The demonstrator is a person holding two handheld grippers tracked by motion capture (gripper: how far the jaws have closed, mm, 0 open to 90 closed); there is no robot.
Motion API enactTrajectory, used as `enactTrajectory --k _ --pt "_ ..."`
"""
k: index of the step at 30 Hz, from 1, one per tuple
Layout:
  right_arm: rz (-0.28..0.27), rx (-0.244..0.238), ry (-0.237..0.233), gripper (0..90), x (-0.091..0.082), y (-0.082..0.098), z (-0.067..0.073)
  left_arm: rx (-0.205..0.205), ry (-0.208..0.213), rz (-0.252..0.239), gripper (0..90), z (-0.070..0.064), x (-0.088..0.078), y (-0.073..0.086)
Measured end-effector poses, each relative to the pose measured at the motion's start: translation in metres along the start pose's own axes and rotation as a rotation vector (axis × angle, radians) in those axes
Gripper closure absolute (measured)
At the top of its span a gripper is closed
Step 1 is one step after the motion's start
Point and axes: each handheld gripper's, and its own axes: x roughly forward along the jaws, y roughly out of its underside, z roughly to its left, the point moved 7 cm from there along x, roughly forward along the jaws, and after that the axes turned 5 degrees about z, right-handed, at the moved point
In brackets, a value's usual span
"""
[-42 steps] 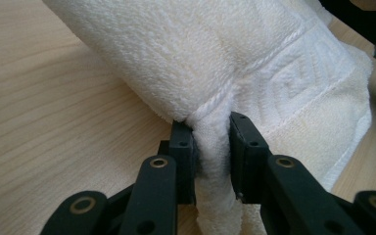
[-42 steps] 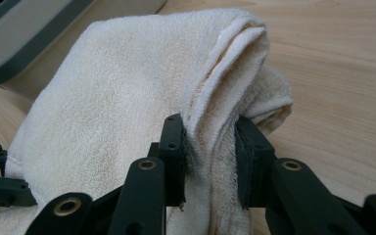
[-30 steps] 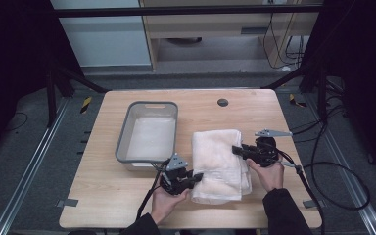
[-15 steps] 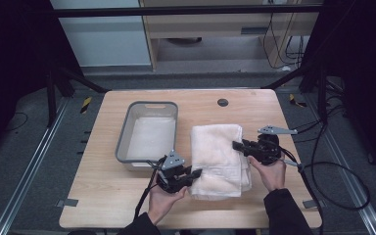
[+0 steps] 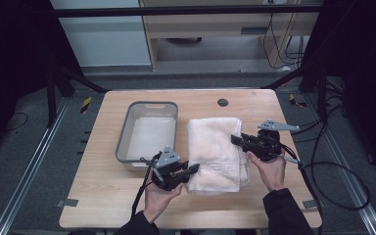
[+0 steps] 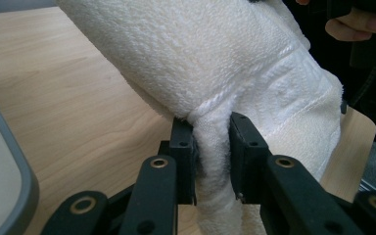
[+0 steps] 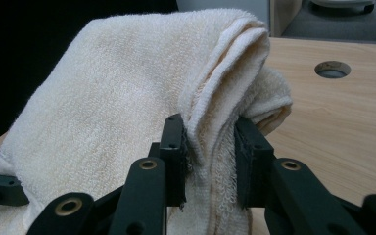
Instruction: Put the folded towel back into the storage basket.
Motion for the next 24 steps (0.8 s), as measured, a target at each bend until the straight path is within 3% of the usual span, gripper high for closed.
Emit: enactTrajectory --k 24 --pt "-0.068 -0.031 0.008 69.6 0.009 -0.039 0.024 0.002 -0.03 -0.067 73.9 0.021 -0.033 -0.025"
